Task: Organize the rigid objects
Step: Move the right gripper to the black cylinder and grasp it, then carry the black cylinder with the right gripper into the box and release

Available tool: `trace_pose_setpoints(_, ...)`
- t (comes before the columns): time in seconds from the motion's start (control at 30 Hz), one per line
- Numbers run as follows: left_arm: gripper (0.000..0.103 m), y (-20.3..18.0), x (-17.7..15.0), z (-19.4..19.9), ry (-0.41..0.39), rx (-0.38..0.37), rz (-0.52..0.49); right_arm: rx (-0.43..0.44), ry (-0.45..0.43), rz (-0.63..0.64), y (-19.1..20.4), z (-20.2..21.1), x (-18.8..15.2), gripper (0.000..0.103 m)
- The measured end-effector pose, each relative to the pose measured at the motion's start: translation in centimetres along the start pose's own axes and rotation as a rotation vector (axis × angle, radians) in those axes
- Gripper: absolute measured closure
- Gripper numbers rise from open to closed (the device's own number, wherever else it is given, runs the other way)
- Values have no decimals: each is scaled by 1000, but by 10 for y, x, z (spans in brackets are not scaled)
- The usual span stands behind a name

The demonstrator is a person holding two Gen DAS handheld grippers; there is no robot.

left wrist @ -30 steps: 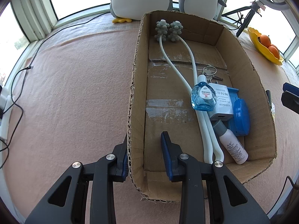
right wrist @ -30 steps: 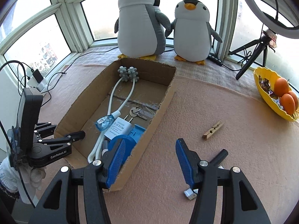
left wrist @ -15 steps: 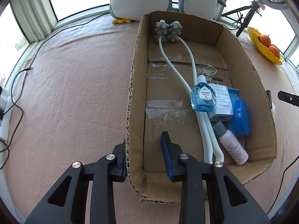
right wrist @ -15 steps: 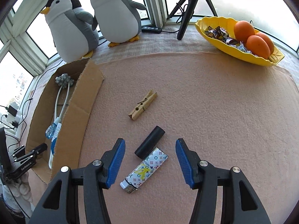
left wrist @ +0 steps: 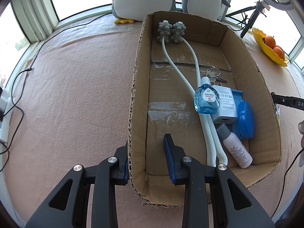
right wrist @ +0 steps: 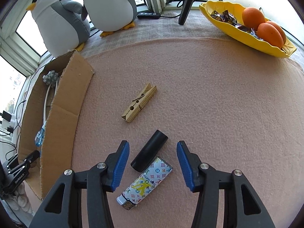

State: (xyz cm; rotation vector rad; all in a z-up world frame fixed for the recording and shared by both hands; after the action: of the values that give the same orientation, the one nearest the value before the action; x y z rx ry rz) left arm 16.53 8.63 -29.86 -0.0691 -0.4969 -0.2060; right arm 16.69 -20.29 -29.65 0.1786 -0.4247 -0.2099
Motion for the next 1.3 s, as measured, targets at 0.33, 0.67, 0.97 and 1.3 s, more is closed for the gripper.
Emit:
trace_pose_setpoints(0.33, 74, 0, 0, 0, 0, 0, 1, -61, 9, 115, 10, -9, 2, 84)
trace_pose_setpoints(0.67, 74, 0, 0, 0, -1, -1, 0, -55, 1, 131, 15, -8, 1, 88)
trace_pose_setpoints(0.97, 74, 0, 0, 0, -1, 0, 0, -27, -48, 109, 23, 10, 4, 88)
trace_pose_setpoints(1.3, 74, 1, 0, 0, -1, -1, 2, 22, -145, 160, 61, 43, 20, 88)
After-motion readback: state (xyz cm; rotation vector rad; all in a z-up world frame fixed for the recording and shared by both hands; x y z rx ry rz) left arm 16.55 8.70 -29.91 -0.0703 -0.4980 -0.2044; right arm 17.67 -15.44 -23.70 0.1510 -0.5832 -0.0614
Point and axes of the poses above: each gripper's, at about its wrist camera, not at the fingertips, and z roughly against the way its jaws point, y to its left, x to its top, the point moved 9 cm from there along -z, roughly the way its jaws point, and after that the axes turned 5 degrees about -y, right-handed, at the moved point
